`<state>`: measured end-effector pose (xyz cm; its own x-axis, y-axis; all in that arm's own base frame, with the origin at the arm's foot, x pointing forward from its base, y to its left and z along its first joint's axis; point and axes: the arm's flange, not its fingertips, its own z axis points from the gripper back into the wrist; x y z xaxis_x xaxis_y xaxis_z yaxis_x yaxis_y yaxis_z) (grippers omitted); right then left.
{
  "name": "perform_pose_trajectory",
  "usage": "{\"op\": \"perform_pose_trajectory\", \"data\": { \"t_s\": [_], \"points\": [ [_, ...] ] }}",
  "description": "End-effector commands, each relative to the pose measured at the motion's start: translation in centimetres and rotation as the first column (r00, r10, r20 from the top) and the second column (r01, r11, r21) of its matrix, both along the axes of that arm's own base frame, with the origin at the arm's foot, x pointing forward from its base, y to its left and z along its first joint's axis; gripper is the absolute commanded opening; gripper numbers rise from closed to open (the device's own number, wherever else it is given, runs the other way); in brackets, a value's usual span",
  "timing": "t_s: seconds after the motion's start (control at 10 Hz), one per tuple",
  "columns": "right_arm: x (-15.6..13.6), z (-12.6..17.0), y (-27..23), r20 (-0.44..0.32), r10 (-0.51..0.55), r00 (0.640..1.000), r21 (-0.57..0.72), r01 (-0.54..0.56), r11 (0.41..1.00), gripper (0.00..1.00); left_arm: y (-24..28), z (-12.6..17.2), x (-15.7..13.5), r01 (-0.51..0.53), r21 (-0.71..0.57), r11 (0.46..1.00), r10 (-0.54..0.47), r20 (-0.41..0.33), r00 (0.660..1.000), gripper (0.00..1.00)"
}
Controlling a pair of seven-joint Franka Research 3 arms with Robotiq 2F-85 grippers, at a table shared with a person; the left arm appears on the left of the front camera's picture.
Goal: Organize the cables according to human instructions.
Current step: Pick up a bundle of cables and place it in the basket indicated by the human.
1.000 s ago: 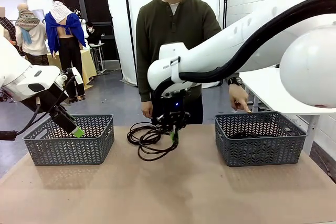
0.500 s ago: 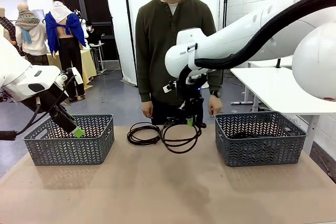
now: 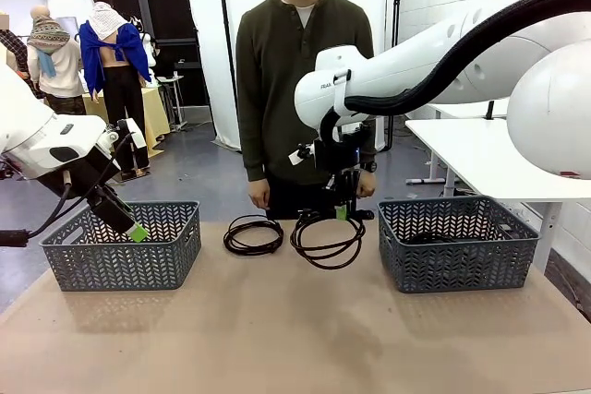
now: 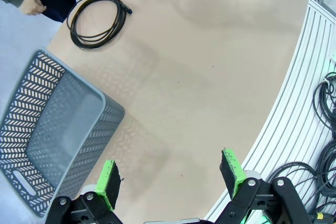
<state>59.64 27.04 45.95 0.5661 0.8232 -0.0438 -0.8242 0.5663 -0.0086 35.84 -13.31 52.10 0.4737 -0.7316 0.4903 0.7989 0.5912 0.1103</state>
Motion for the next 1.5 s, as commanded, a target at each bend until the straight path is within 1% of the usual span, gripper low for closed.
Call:
{"op": "perform_pose_trajectory", "data": {
  "t_s": [0.0,0.5,0.6,0.7,0.8,0.9,1.1,1.4],
  "points": [
    [0.0,0.3,-0.3,0.026,-0.012,1.0,0.007,0.012,1.0,0.0,0.1,-0.1,0.2,-0.002,-0.001,1.0,0.002,0.011,1.0,1.0],
    [0.0,0.3,-0.3,0.026,-0.012,1.0,0.007,0.012,1.0,0.0,0.1,-0.1,0.2,-0.002,-0.001,1.0,0.002,0.011,1.0,1.0],
    [0.1,0.1,-0.1,0.009,-0.003,1.0,0.004,0.003,1.0,0.0,0.1,-0.1,0.2,-0.002,-0.001,1.0,0.002,0.011,1.0,1.0],
    [0.3,1.1,-1.4,0.029,0.049,0.998,-0.006,-0.049,0.999,0.0,0.1,-0.1,0.2,-0.002,-0.001,1.0,0.002,0.011,1.0,1.0],
    [0.6,1.9,-2.9,0.025,0.076,0.997,-0.009,-0.075,0.997,0.0,0.1,-0.1,0.2,-0.002,-0.001,1.0,0.002,0.011,1.0,1.0],
    [1.0,2.7,-4.5,0.016,0.105,0.994,-0.028,-0.105,0.994,0.0,0.1,-0.1,0.2,-0.002,-0.001,1.0,0.002,0.011,1.0,1.0],
    [1.9,4.1,-7.4,-0.027,0.17,0.985,-0.026,-0.171,0.985,0.0,0.1,-0.1,0.2,-0.002,-0.001,1.0,0.002,0.011,1.0,1.0],
    [3.7,6.0,-12.6,-0.034,0.243,0.969,-0.035,-0.244,0.969,0.0,0.1,-0.1,0.2,-0.002,-0.001,1.0,0.002,0.011,1.0,1.0]
  ]
}}
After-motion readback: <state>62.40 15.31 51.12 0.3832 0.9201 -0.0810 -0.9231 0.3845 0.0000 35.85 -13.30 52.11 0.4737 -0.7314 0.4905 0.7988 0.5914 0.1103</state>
